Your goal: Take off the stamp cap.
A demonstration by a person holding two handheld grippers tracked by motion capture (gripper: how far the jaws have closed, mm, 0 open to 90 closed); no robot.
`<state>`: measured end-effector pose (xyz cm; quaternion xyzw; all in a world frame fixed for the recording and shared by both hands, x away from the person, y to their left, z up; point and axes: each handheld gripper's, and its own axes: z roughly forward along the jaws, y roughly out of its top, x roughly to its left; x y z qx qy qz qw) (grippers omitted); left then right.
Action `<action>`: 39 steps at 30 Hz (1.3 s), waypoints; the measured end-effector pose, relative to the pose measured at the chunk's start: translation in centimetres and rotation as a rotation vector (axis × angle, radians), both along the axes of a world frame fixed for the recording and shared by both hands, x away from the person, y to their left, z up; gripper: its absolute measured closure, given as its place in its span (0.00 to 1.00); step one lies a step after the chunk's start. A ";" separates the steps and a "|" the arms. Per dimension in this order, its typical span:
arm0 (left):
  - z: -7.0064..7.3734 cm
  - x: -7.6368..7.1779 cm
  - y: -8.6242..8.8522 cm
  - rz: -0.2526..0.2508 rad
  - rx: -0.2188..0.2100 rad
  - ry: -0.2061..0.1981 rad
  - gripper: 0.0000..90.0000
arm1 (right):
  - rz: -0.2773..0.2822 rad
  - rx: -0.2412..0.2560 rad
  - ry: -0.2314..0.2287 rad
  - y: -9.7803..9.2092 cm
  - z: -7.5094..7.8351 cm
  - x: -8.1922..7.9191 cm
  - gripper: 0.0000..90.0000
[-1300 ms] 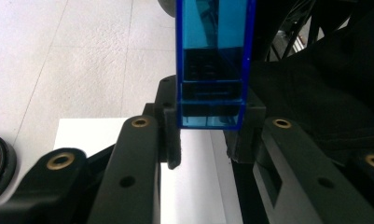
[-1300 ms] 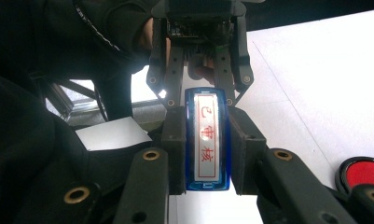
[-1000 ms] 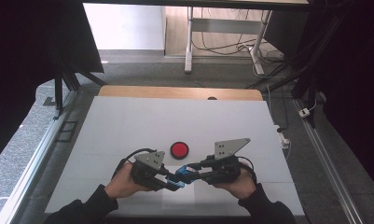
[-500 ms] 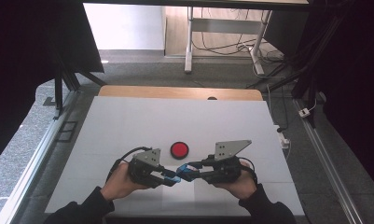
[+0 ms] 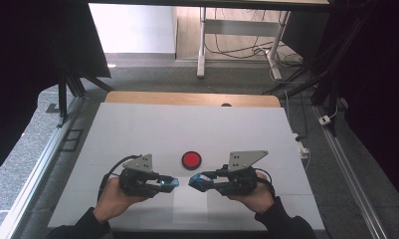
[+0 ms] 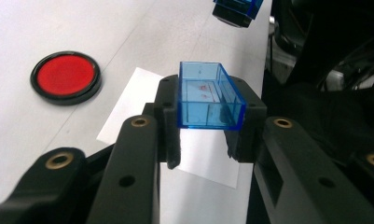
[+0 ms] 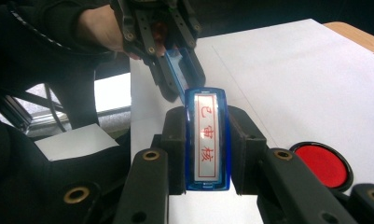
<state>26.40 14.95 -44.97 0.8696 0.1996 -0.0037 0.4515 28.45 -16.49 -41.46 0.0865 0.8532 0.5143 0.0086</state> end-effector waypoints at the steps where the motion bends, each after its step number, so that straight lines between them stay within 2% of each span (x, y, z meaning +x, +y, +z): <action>1: -0.1 -0.1 0.2 0.014 -0.002 0.000 0.77 | -0.003 -0.001 -0.002 0.0 0.0 0.0 0.79; 12: 0.2 -2.3 2.8 0.147 -0.001 0.000 0.77 | -0.039 -0.015 -0.003 0.1 0.0 0.0 0.79; 13: 0.2 -2.7 3.3 0.172 0.007 -0.005 0.77 | -0.040 -0.014 -0.002 0.1 0.1 0.0 0.79; 15: 0.2 -3.0 3.5 0.192 0.012 -0.007 0.77 | -0.045 -0.019 -0.001 0.2 0.1 0.0 0.79; 18: 0.2 -4.0 4.4 0.273 0.053 -0.033 0.77 | -0.048 -0.025 -0.001 0.2 0.1 0.0 0.79; 28: -0.3 -5.1 6.8 0.338 0.006 0.018 0.76 | -0.073 -0.043 -0.019 0.3 0.2 -0.1 0.79; 39: -1.0 -6.9 9.2 0.389 0.011 0.000 0.76 | -0.090 -0.059 -0.021 0.4 0.2 -0.2 0.79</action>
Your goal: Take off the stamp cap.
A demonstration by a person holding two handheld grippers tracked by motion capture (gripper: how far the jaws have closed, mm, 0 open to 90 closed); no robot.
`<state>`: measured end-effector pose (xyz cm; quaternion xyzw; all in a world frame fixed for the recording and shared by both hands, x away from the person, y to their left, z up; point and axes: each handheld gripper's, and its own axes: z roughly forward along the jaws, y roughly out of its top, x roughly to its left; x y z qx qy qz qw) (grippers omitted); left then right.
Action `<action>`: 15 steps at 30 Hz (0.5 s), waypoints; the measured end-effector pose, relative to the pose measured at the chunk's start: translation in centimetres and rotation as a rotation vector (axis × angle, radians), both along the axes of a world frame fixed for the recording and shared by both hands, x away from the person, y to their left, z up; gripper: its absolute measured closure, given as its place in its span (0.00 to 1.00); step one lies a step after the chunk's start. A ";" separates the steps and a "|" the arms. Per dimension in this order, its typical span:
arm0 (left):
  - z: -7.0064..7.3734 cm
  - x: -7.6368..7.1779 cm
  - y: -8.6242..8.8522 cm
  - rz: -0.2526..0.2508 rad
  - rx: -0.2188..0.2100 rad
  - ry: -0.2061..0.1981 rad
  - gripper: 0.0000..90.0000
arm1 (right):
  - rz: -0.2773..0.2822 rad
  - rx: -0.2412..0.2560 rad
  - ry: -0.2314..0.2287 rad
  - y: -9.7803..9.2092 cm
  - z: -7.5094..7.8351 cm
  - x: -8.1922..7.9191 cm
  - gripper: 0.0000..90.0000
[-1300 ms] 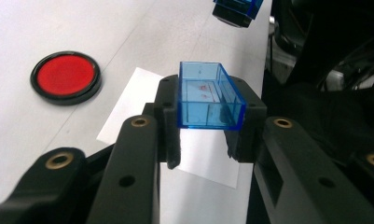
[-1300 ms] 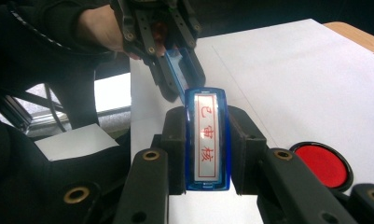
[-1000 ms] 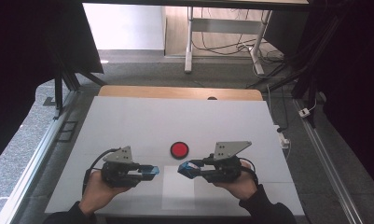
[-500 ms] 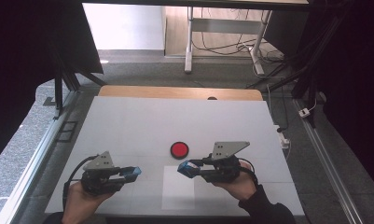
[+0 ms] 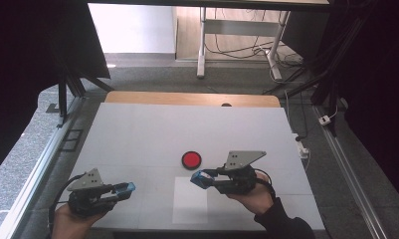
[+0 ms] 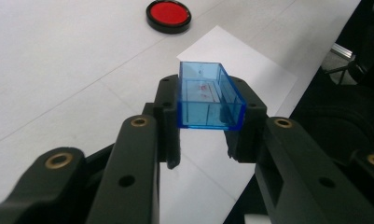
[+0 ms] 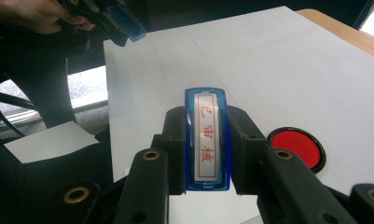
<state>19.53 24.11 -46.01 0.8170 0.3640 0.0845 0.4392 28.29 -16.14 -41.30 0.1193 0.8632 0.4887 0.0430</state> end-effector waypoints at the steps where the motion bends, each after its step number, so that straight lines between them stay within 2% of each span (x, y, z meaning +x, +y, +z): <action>1: -0.1 -0.1 0.2 0.005 0.001 -0.001 0.76 | -0.006 -0.004 0.000 0.0 0.0 0.0 0.79; 5: -0.2 -0.5 0.9 0.023 -0.005 -0.004 0.76 | -0.026 -0.005 0.004 0.0 0.0 0.1 0.79; 9: -0.4 -0.8 1.5 0.041 -0.002 0.003 0.76 | -0.049 -0.002 0.022 0.1 -0.1 0.2 0.79; 15: -0.7 -1.3 2.2 0.059 -0.003 0.019 0.76 | -0.063 -0.010 0.023 0.0 -0.1 0.4 0.79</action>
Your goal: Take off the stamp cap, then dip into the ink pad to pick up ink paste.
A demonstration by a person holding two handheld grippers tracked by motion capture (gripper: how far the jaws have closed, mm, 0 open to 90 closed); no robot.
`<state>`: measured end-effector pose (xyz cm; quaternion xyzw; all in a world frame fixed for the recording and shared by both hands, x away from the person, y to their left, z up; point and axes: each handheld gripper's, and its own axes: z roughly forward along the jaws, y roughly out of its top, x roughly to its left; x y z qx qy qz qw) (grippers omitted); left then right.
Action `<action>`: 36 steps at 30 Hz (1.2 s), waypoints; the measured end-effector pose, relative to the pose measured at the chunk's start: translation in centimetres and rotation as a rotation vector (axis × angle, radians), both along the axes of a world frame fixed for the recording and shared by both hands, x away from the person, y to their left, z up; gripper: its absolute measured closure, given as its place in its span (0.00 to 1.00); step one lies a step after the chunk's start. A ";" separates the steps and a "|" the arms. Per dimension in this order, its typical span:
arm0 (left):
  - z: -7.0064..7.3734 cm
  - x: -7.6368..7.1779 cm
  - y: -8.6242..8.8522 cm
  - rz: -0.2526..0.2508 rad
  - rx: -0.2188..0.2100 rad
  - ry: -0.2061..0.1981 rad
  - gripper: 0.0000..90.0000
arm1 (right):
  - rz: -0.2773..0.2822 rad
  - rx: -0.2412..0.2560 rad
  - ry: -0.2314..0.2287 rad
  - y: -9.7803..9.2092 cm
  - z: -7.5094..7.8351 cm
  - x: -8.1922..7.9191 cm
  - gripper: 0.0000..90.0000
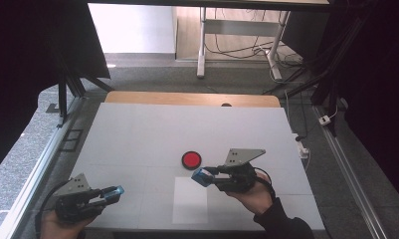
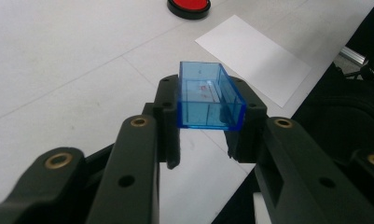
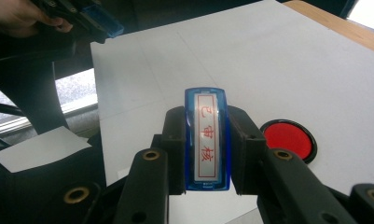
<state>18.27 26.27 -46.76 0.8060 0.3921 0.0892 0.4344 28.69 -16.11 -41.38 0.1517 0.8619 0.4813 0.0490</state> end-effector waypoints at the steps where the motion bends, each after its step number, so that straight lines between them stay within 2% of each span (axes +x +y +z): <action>1: -0.1 0.0 0.1 0.002 0.001 0.002 0.76 | -0.001 0.000 0.001 0.0 0.0 0.0 0.79; 13: -0.8 -0.1 0.8 0.021 -0.037 0.048 0.76 | -0.015 -0.023 -0.007 0.0 -0.2 0.2 0.79; 21: -0.9 0.0 1.0 0.037 -0.035 0.063 0.76 | -0.042 -0.019 0.009 0.2 -0.1 0.9 0.79; 29: -0.8 -0.1 0.4 0.022 0.013 0.055 0.76 | -0.047 -0.033 0.026 1.2 -0.5 1.9 0.79; 36: -0.9 0.1 0.5 0.016 -0.001 0.071 0.76 | -0.059 -0.053 0.033 2.5 -1.0 3.1 0.79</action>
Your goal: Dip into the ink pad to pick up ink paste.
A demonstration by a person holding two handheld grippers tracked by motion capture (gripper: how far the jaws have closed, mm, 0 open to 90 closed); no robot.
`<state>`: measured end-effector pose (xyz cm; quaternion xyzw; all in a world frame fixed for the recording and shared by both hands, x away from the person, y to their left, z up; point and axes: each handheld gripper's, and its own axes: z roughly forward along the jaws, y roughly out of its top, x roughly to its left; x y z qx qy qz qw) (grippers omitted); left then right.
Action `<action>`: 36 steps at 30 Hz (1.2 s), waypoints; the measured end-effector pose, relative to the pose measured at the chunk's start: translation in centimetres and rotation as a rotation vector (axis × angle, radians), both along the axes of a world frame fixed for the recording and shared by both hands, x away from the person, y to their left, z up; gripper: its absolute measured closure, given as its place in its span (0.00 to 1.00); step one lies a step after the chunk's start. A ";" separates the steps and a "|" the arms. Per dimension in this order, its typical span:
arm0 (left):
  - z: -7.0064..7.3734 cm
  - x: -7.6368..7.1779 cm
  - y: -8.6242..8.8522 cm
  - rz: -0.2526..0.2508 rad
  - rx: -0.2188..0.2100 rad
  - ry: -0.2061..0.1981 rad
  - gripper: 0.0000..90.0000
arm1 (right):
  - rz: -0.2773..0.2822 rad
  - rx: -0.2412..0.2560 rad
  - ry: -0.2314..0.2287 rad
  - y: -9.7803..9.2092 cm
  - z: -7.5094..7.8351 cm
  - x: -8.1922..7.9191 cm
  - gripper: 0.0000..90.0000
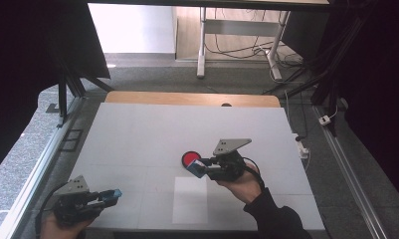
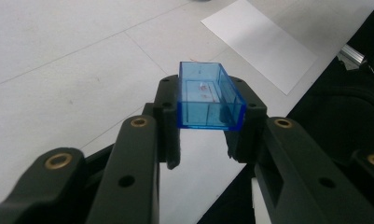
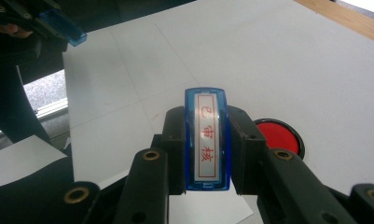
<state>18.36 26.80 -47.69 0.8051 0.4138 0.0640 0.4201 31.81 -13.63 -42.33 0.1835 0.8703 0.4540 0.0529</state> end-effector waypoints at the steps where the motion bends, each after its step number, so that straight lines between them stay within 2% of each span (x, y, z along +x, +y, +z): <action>1: 0.0 0.0 0.0 0.000 0.000 0.001 0.76 | 0.000 0.000 0.000 0.0 0.0 0.0 0.79; 26: -0.1 0.1 -0.1 -0.009 0.010 0.011 0.76 | -0.069 -0.077 0.000 2.2 -1.8 4.7 0.79; 36: -0.1 0.2 0.0 -0.004 0.004 0.018 0.76 | -0.098 -0.131 0.015 3.0 -3.0 6.4 0.79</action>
